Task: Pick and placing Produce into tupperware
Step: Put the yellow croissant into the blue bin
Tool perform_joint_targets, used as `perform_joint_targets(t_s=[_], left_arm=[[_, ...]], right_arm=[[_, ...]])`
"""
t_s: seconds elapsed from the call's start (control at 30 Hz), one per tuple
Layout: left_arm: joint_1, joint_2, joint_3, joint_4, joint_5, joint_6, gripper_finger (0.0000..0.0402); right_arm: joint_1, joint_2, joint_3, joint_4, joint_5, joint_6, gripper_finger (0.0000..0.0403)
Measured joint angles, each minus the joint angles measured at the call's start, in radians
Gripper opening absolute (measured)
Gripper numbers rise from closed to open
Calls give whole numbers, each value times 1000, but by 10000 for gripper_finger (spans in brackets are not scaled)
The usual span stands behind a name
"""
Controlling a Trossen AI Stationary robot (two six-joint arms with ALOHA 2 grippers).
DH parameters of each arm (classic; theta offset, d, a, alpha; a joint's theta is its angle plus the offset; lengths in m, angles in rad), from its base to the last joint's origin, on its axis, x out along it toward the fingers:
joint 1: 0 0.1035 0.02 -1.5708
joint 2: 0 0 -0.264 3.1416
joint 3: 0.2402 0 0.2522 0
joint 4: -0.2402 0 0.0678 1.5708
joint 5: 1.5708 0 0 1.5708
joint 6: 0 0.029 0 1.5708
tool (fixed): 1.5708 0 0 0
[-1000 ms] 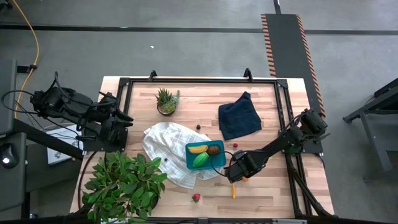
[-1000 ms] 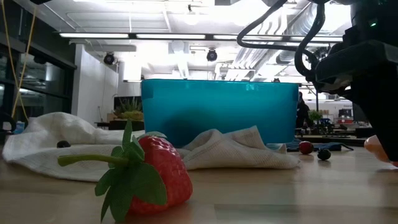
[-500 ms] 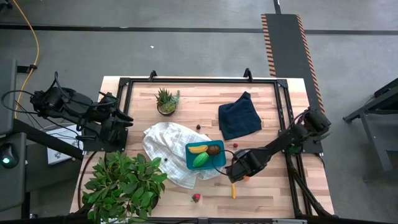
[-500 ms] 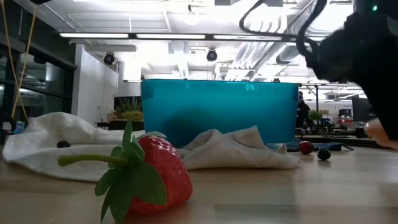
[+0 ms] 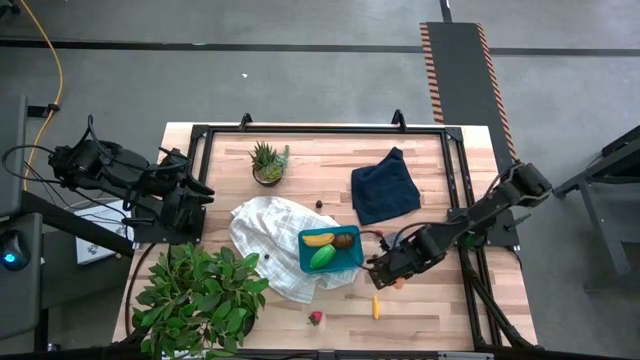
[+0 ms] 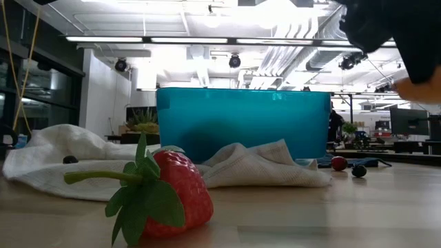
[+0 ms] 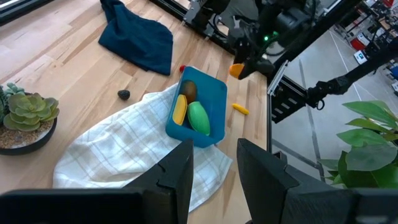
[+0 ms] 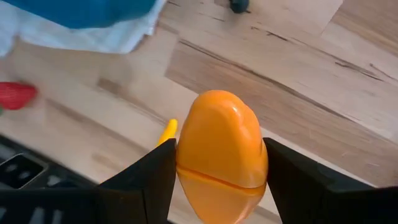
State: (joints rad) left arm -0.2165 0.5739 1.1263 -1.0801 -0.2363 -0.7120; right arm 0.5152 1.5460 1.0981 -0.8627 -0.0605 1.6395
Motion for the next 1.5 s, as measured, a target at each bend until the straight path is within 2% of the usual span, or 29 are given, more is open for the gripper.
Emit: perform_joint_targets(t_s=[0.43,0.6,0.9,1.5], left_arm=[[0,0,0,10,0,-1,111],[0,0,0,27,-1,-1,111],[0,0,0,35,-1,-30,111],[0,0,0,35,0,-57,111]], right_arm=[[-5,-149,0,58,67,-51,208],[-12,-180,0,152,138,-108,208],[-90,-181,0,332,165,-245,208],[-274,-181,0,540,121,-495,208]])
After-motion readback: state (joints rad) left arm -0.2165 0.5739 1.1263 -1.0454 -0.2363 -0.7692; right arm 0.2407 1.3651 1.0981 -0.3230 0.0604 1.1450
